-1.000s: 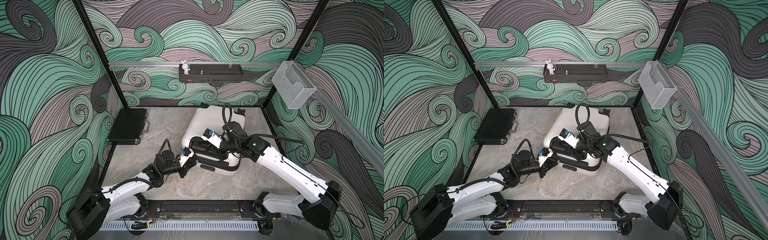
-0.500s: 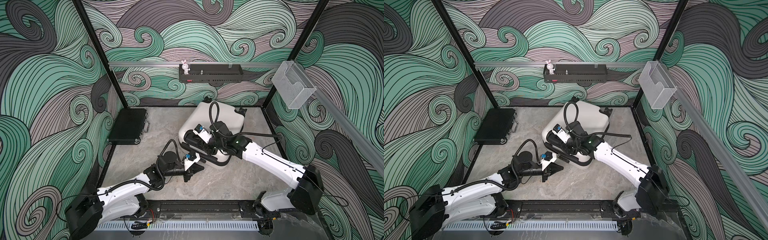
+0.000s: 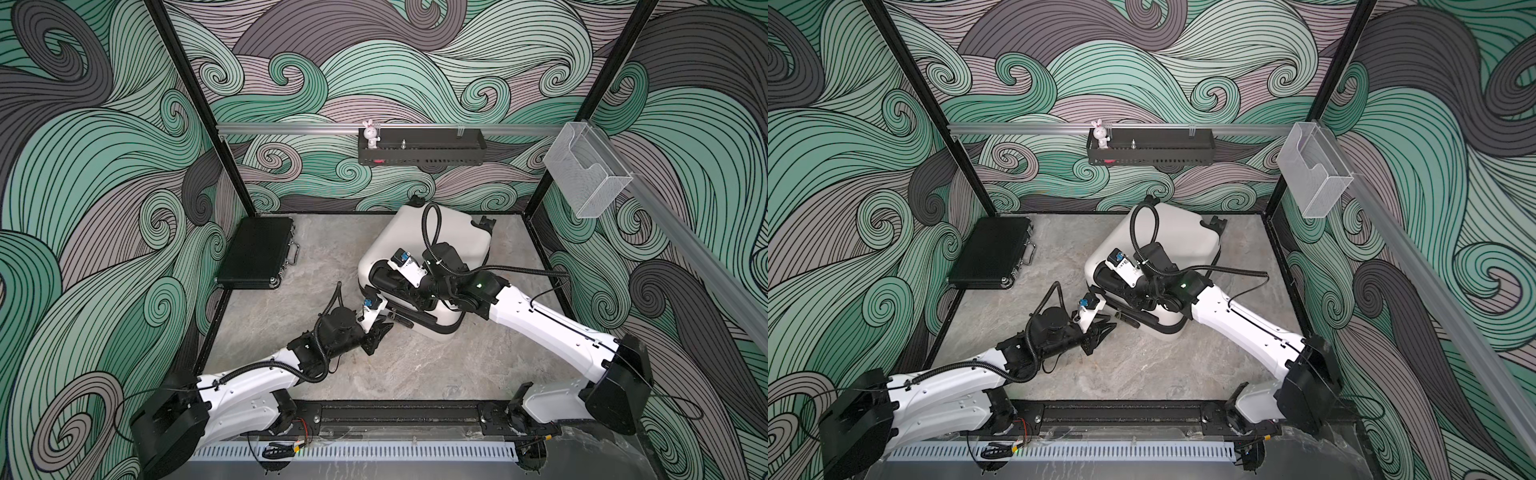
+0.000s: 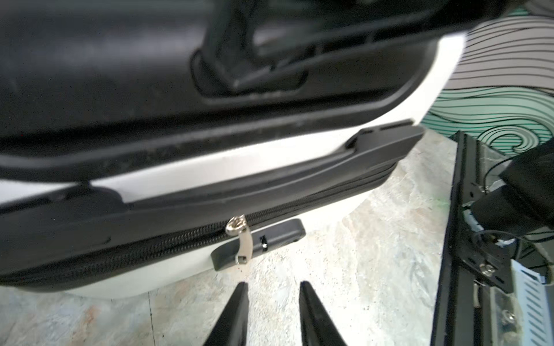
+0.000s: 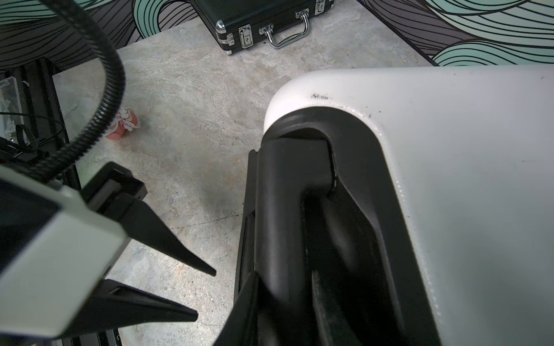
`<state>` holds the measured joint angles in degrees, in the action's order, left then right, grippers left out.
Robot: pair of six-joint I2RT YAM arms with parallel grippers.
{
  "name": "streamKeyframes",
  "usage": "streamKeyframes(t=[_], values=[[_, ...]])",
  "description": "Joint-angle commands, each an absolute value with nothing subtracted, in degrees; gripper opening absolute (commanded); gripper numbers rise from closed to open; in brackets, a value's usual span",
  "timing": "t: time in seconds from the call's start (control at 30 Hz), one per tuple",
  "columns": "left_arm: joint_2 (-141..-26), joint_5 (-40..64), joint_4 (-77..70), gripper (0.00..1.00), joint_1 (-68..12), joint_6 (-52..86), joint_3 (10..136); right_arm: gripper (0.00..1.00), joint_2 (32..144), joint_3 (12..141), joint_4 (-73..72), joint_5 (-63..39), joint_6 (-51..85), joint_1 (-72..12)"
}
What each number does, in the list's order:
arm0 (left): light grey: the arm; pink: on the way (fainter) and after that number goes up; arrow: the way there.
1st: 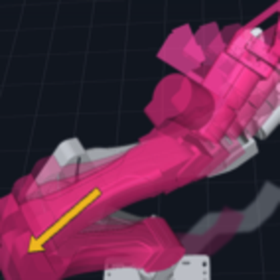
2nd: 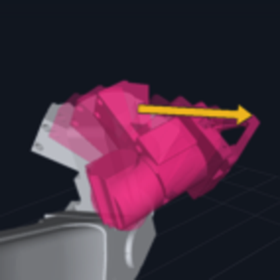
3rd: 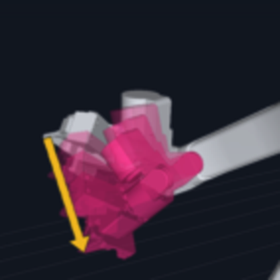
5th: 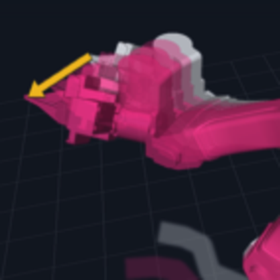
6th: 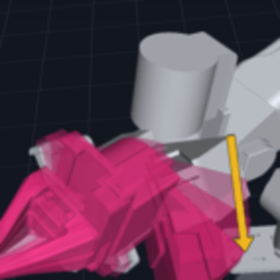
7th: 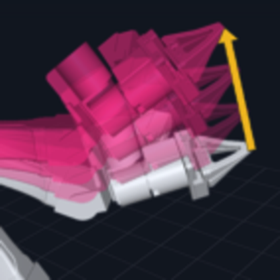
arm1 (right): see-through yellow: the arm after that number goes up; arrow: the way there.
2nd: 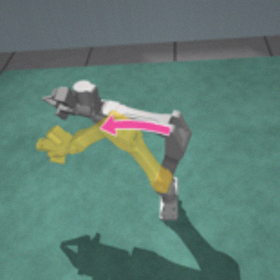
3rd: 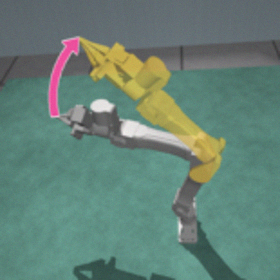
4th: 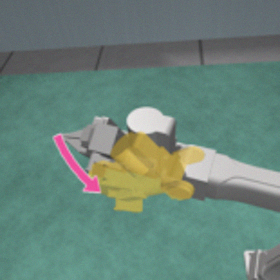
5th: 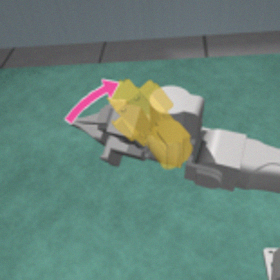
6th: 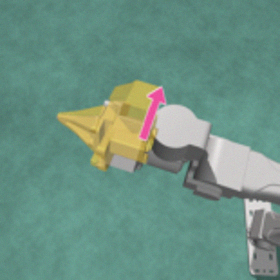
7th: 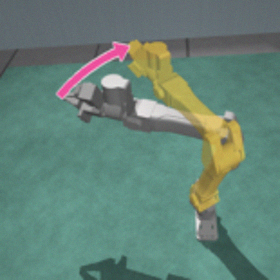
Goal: Open the suitcase zippers
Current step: Unzip the zipper on the suitcase.
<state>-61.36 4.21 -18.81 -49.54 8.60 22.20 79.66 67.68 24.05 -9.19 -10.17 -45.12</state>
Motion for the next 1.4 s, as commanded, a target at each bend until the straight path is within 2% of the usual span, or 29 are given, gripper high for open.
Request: streamKeyframes(t=[0.0,0.6,1.37], values=[[-64.2,2.5,-21.6,0.34,-49.7,9.9,22.9,0.00,75.4,70.4,15.0,-9.5,-7.6,-45.0],[-73.9,-1.4,-34.6,0.35,-49.8,11.4,23.4,0.00,75.7,70.0,13.8,-11.0,-6.8,-45.0],[-79.4,-2.1,-38.8,0.31,-50.1,13.6,26.3,0.00,75.9,70.2,12.9,-12.1,-6.0,-45.1]])
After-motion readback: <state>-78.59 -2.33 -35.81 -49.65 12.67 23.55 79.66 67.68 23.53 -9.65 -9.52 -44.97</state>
